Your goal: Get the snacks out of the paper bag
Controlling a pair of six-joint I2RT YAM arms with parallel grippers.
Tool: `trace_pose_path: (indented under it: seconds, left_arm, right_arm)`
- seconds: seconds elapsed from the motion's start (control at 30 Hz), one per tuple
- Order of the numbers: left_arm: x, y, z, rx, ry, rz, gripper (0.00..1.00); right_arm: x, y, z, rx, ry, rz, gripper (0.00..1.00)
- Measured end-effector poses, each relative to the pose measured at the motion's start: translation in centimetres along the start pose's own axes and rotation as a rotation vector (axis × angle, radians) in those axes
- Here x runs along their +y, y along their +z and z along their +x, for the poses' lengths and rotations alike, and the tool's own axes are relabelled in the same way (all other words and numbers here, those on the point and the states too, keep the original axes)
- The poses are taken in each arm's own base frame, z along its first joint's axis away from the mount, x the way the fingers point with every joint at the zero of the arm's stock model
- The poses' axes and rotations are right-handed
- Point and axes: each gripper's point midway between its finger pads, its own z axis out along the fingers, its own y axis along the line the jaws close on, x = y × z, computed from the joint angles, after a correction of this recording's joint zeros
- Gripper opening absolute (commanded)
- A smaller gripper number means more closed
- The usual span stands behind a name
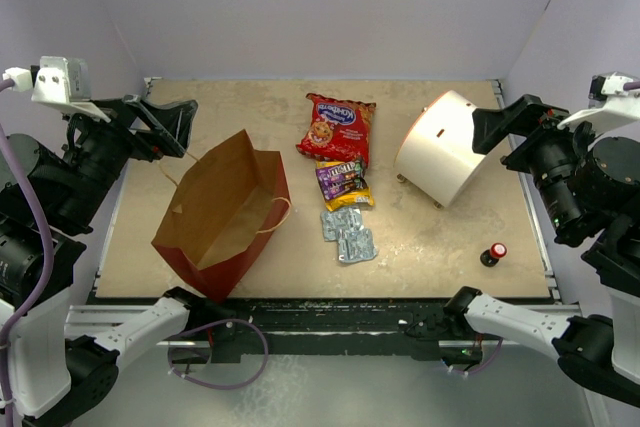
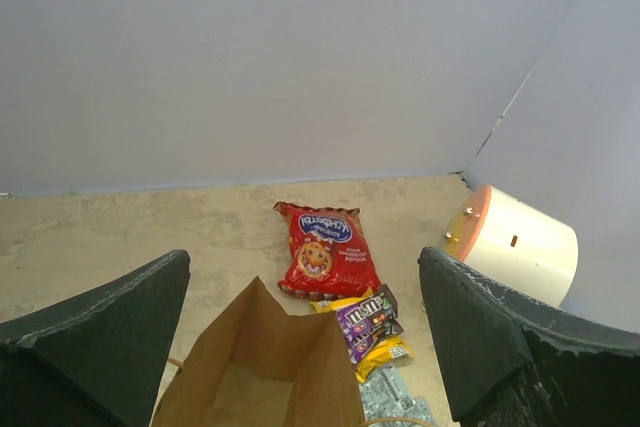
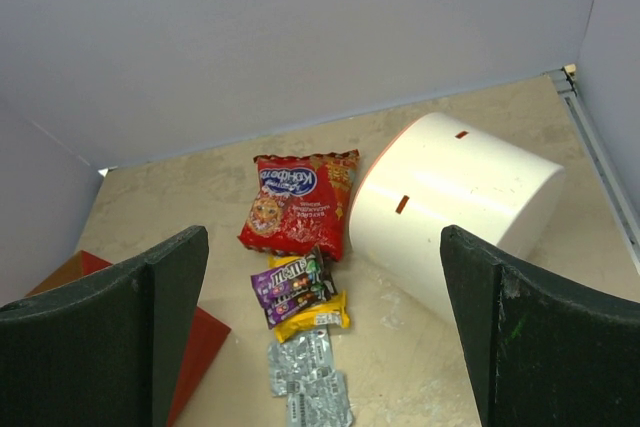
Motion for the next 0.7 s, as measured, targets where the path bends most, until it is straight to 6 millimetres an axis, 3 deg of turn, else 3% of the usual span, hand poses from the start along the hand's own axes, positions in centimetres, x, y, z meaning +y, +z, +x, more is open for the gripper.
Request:
trace_pose_path:
  seconds: [0.7]
  left_arm:
    - [-0.01, -0.31, -0.20, -0.009, -0.004, 0.002, 0.99]
  right_arm:
    - [0.68, 0.17, -0.34, -0.010, -0.014, -0.031, 1.00]
